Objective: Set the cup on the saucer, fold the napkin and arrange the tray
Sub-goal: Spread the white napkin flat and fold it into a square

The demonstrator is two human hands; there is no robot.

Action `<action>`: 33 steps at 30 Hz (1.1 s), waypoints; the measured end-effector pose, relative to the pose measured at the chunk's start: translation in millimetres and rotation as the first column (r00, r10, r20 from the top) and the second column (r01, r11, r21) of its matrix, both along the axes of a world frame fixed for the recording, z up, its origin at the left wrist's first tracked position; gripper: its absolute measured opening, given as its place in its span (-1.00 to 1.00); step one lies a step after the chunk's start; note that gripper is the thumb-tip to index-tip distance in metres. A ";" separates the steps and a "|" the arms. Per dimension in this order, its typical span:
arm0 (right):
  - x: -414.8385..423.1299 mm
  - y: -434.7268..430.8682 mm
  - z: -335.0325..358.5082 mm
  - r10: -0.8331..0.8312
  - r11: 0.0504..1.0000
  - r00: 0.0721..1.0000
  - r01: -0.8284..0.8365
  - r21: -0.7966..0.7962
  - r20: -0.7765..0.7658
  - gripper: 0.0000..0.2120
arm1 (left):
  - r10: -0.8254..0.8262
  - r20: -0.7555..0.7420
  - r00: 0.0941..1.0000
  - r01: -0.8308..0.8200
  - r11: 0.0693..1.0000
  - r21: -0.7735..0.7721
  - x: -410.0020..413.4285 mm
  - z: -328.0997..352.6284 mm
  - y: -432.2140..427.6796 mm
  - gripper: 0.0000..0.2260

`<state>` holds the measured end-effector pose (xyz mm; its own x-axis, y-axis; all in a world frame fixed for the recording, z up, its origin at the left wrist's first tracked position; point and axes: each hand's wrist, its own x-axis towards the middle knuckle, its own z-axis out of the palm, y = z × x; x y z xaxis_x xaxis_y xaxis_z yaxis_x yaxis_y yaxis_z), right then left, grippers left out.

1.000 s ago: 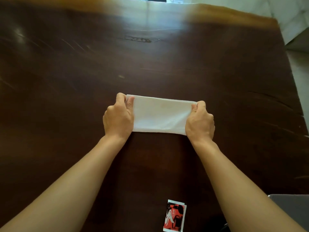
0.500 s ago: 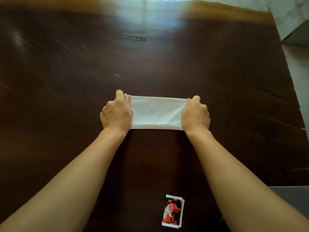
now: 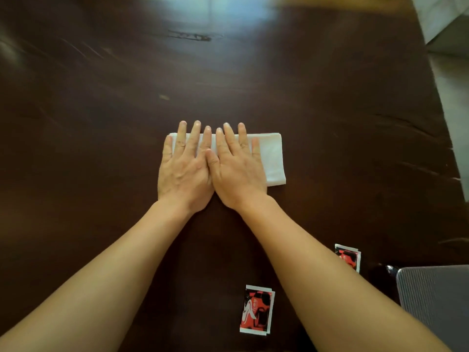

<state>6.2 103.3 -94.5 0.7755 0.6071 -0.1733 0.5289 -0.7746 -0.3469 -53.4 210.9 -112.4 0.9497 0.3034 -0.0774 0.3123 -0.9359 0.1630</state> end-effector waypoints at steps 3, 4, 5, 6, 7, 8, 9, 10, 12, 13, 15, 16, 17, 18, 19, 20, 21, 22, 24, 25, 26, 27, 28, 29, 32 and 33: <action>8.3 -12.2 -12.0 0.043 0.993 0.996 -0.034 -0.117 0.075 -0.38 | 0.060 -0.011 0.998 -0.060 0.998 -0.020 1.7 -0.2 -1.9 -0.43; 9.0 -13.5 -14.2 0.052 0.990 0.994 -0.039 -0.136 0.093 -0.37 | 0.091 -0.015 0.996 -0.091 0.996 -0.024 -0.1 -0.4 -2.6 -0.42; 9.1 -14.1 -15.3 0.058 0.987 0.994 -0.043 -0.152 0.097 -0.36 | 0.121 -0.021 0.992 -0.122 0.992 -0.030 -3.4 0.1 -2.4 -0.41; 9.0 -14.6 -15.4 0.063 0.985 0.993 -0.046 -0.166 0.097 -0.34 | 0.143 -0.032 0.989 -0.144 0.989 -0.038 -7.4 1.1 -1.4 -0.40; 9.6 -15.9 -15.1 0.069 0.983 0.993 -0.050 -0.178 0.099 -0.33 | 0.158 -0.046 0.986 -0.160 0.986 -0.045 -11.1 2.1 0.4 -0.39; 10.9 -18.1 -14.8 0.074 0.981 0.992 -0.054 -0.189 0.102 -0.33 | 0.166 -0.056 0.985 -0.169 0.984 -0.048 -13.8 2.3 1.9 -0.39; 13.0 -22.2 -14.2 0.075 0.978 0.992 -0.053 -0.200 0.103 -0.32 | 0.169 -0.060 0.984 -0.172 0.984 -0.050 -15.1 2.2 3.1 -0.38; 15.5 -27.9 -13.7 0.067 0.977 0.992 -0.043 -0.210 0.105 -0.32 | 0.170 -0.058 0.984 -0.173 0.984 -0.049 -15.5 1.9 3.7 -0.38; 20.5 -43.4 -12.4 0.023 0.974 0.994 0.002 -0.227 0.109 -0.33 | 0.200 -0.037 0.979 -0.201 0.979 -0.042 -18.1 1.7 2.8 -0.35; 23.2 -51.0 -12.1 -0.001 0.972 0.994 0.026 -0.232 0.107 -0.33 | 0.231 -0.030 0.973 -0.232 0.972 -0.035 -20.3 2.0 1.6 -0.34; 27.2 -62.3 -11.4 -0.036 0.972 0.995 0.057 -0.230 0.095 -0.33 | 0.292 -0.038 0.956 -0.294 0.955 -0.036 -23.1 2.9 -1.2 -0.32; 28.1 -64.6 -10.9 -0.037 0.972 0.995 0.057 -0.227 0.093 -0.33 | 0.320 -0.044 0.946 -0.321 0.946 -0.035 -24.0 3.1 -2.7 -0.32; 28.2 -65.0 -10.8 -0.032 0.972 0.995 0.053 -0.228 0.093 -0.33 | 0.342 -0.049 0.938 -0.344 0.938 -0.033 -24.7 3.8 -4.1 -0.32; 28.0 -64.7 -11.2 -0.026 0.971 0.995 0.046 -0.233 0.092 -0.33 | 0.361 -0.052 0.931 -0.363 0.931 -0.033 -25.1 4.6 -5.9 -0.33; 27.8 -64.3 -10.7 -0.024 0.969 0.996 0.044 -0.241 0.088 -0.33 | 0.373 -0.052 0.926 -0.375 0.926 -0.036 -25.6 5.0 -7.1 -0.33; 28.3 -64.2 -9.2 -0.027 0.967 0.997 0.045 -0.251 0.076 -0.33 | 0.377 -0.055 0.924 -0.380 0.924 -0.039 -25.6 5.3 -7.7 -0.34; 29.7 -64.4 -7.8 -0.026 0.965 0.998 0.040 -0.261 0.057 -0.33 | 0.374 -0.062 0.925 -0.376 0.926 -0.038 -25.4 6.1 -7.3 -0.34; 31.0 -64.7 -7.0 -0.017 0.962 0.999 0.025 -0.271 0.034 -0.33 | 0.363 -0.076 0.929 -0.366 0.930 -0.037 -25.8 6.9 -6.0 -0.34; 36.4 -64.9 -2.6 0.020 0.956 0.999 -0.030 -0.292 -0.037 -0.32 | 0.350 -0.154 0.924 -0.359 0.933 -0.030 -24.2 8.1 -3.8 -0.34; 39.8 -64.3 -1.5 0.037 0.950 0.996 -0.059 -0.307 -0.077 -0.30 | 0.358 -0.201 0.912 -0.369 0.929 -0.022 -21.5 6.9 -2.2 -0.33; 42.4 -64.4 -0.7 0.035 0.948 0.994 -0.067 -0.312 -0.107 -0.28 | 0.372 -0.238 0.897 -0.385 0.923 -0.006 -18.6 6.1 -0.8 -0.33; 42.8 -63.4 0.3 0.002 0.954 0.994 -0.035 -0.299 -0.109 -0.24 | 0.374 -0.261 0.890 -0.385 0.923 0.010 -16.8 7.0 1.3 -0.33; 35.1 -72.9 10.6 -0.078 0.959 0.994 0.055 -0.280 -0.071 -0.20 | 0.324 -0.249 0.913 -0.333 0.943 0.009 -19.5 16.2 -5.0 -0.33; 25.7 -81.5 21.5 -0.177 0.953 0.984 0.164 -0.254 -0.031 -0.17 | 0.228 -0.201 0.953 -0.231 0.973 0.005 -24.0 24.5 -12.0 -0.34; 10.3 -82.6 30.2 -0.331 0.921 0.943 0.329 -0.209 0.029 -0.27 | -0.048 -0.140 0.989 0.047 0.999 -0.012 -40.9 24.3 -20.4 -0.38; 6.2 -81.5 32.1 -0.347 0.918 0.937 0.348 -0.188 0.041 -0.36 | -0.053 -0.157 0.986 0.049 0.998 -0.025 -49.1 22.5 -23.4 -0.37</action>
